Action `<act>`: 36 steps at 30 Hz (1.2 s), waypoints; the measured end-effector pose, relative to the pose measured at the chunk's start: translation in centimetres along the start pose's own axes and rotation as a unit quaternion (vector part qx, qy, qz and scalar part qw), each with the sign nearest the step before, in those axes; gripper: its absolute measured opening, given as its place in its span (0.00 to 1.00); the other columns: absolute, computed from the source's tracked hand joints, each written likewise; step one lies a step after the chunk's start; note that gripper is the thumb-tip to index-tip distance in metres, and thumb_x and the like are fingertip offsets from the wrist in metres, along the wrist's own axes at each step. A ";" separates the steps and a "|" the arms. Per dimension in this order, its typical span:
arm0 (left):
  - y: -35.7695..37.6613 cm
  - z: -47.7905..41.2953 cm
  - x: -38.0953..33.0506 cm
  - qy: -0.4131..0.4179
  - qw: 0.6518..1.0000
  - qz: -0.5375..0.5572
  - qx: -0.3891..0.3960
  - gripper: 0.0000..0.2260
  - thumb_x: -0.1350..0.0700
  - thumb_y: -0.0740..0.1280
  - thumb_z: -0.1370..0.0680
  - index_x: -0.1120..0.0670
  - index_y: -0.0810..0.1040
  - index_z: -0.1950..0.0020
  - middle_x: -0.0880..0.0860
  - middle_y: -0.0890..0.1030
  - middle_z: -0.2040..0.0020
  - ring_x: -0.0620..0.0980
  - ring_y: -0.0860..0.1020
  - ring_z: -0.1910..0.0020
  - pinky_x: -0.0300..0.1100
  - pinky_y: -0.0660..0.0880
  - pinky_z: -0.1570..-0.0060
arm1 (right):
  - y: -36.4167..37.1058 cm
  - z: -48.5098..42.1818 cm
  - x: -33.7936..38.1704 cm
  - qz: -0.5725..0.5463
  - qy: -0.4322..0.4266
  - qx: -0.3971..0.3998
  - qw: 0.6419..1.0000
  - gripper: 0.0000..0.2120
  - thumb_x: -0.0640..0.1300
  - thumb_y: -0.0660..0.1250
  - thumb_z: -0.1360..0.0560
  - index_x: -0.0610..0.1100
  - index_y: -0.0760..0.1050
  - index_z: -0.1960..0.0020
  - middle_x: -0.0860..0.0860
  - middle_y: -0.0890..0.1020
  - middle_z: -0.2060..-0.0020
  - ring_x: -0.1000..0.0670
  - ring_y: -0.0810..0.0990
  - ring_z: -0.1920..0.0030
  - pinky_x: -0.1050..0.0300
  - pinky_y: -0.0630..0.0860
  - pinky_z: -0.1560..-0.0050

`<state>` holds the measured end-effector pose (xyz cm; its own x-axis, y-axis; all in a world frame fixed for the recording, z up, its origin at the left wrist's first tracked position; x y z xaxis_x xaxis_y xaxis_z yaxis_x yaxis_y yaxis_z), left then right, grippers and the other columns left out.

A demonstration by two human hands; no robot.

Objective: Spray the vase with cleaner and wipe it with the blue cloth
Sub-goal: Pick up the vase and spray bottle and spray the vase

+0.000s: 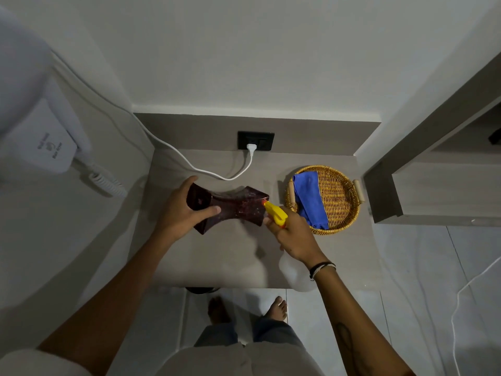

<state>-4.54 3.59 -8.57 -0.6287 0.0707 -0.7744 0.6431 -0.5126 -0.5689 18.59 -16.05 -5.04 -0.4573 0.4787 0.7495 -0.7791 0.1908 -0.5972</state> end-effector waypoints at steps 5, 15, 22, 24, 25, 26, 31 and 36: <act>0.4 0.3 0.4 -0.158 0.981 0.113 0.004 0.32 0.26 0.78 0.38 0.44 0.83 0.42 0.51 0.87 0.45 0.54 0.87 0.47 0.61 0.84 0.43 | -0.1 0.1 0.3 -0.001 -0.021 0.002 1.000 0.14 0.53 0.68 0.16 0.42 0.78 0.41 0.41 0.85 0.58 0.38 0.85 0.62 0.36 0.84 0.56; 0.7 1.2 0.5 -0.015 0.989 -0.055 0.133 0.68 0.51 0.90 0.46 0.44 0.55 0.14 0.52 0.56 0.15 0.54 0.60 0.18 0.56 0.64 0.21 | 1.9 -0.3 2.0 -0.001 -0.094 0.067 0.993 0.10 0.55 0.68 0.17 0.51 0.81 0.42 0.52 0.86 0.58 0.56 0.82 0.64 0.47 0.82 0.56; 0.0 0.5 -0.5 0.078 0.990 -0.100 0.054 0.50 0.57 0.86 0.47 0.53 0.73 0.26 0.54 0.76 0.35 0.57 0.76 0.35 0.59 0.76 0.35 | 3.6 -0.9 3.8 0.013 -0.112 0.086 0.990 0.17 0.50 0.67 0.16 0.52 0.80 0.28 0.47 0.88 0.44 0.45 0.85 0.52 0.44 0.82 0.44; 0.2 0.5 -0.6 0.082 0.990 -0.095 0.061 0.50 0.57 0.86 0.46 0.55 0.72 0.25 0.55 0.75 0.34 0.57 0.75 0.34 0.58 0.75 0.34 | 3.6 -1.1 3.4 0.020 -0.096 0.091 0.991 0.17 0.51 0.67 0.16 0.48 0.80 0.29 0.44 0.88 0.43 0.43 0.86 0.47 0.42 0.81 0.42; 0.3 0.5 -0.6 0.081 0.991 -0.090 0.064 0.50 0.58 0.86 0.45 0.55 0.72 0.25 0.55 0.75 0.33 0.57 0.74 0.33 0.58 0.75 0.33 | 3.5 -1.1 3.2 0.026 -0.090 0.093 0.991 0.17 0.52 0.66 0.16 0.47 0.80 0.30 0.43 0.88 0.43 0.42 0.86 0.47 0.41 0.81 0.42; 0.3 0.5 -0.7 0.082 0.991 -0.085 0.065 0.49 0.59 0.86 0.45 0.55 0.72 0.25 0.55 0.75 0.33 0.57 0.74 0.33 0.58 0.75 0.32 | 3.3 -1.1 3.0 0.030 -0.084 0.095 0.992 0.17 0.52 0.66 0.15 0.46 0.80 0.30 0.43 0.88 0.44 0.42 0.86 0.48 0.41 0.81 0.43; 0.7 0.5 -1.2 0.081 0.992 -0.078 0.065 0.52 0.62 0.86 0.41 0.55 0.67 0.20 0.53 0.71 0.28 0.53 0.72 0.29 0.47 0.71 0.30 | 1.9 -0.7 1.0 0.026 -0.044 0.071 0.996 0.10 0.50 0.67 0.16 0.47 0.81 0.38 0.48 0.84 0.58 0.46 0.80 0.61 0.44 0.80 0.52; 0.6 0.5 -1.7 0.087 0.990 -0.083 0.079 0.53 0.58 0.85 0.42 0.55 0.67 0.19 0.53 0.70 0.28 0.54 0.72 0.28 0.52 0.72 0.28 | 0.7 -0.4 -0.7 0.024 -0.001 0.051 0.998 0.11 0.50 0.67 0.16 0.41 0.78 0.46 0.43 0.83 0.61 0.39 0.82 0.63 0.41 0.81 0.55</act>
<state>-3.29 2.67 -7.45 -0.6270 0.3046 -0.7170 0.4521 -0.6073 -0.6533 18.50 -15.97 -6.15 -0.4951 0.4835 0.7219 -0.7965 0.0792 -0.5994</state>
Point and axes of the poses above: each hand's wrist, its own z-axis away from the middle knuckle, its own y-axis out of the palm, x = y × z, the point moved 6 cm from there along -z, towards the middle knuckle
